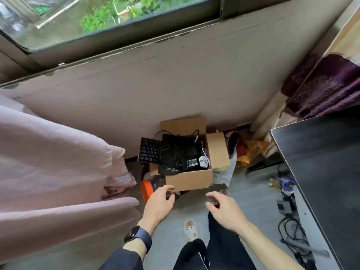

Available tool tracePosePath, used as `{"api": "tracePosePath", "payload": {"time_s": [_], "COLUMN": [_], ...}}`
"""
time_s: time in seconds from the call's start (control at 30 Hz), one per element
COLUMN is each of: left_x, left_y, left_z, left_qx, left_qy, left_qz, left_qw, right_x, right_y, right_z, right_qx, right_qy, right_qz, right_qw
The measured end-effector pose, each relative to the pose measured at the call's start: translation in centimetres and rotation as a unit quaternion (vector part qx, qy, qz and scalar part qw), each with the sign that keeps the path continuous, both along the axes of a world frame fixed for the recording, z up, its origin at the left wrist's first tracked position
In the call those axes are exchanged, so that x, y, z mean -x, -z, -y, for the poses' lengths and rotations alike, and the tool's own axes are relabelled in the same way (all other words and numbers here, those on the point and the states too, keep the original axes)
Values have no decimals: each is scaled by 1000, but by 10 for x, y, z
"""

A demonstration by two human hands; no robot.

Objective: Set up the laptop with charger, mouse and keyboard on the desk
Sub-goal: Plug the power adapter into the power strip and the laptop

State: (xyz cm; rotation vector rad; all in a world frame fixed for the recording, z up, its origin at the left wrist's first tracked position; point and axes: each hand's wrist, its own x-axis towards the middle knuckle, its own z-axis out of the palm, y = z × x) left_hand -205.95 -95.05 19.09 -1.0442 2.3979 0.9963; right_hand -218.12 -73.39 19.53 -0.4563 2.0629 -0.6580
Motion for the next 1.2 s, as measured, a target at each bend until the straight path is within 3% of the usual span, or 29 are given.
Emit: {"api": "tracePosePath", "payload": {"time_s": [0.33,0.53,0.87,1.2], "left_x": [89,132,172,171], "left_y": [50,86,167,247], "left_z": [1,15,54,87], "left_qx": [-38,-55,-55,37], "left_qy": [-32,-17,17,-4], "left_qz": [68,88,132,155], "left_qw": [996,994,990,987], "right_x": [117,161,162,141], "right_y": [73,114,193,291], "right_z": [36,58,89,148], "right_qx": [-53,-65,-89,-90], "right_qy": [-77,-50,-1,30], "right_qz": [52,58,76,43], "right_qw": [994,995,993,995]}}
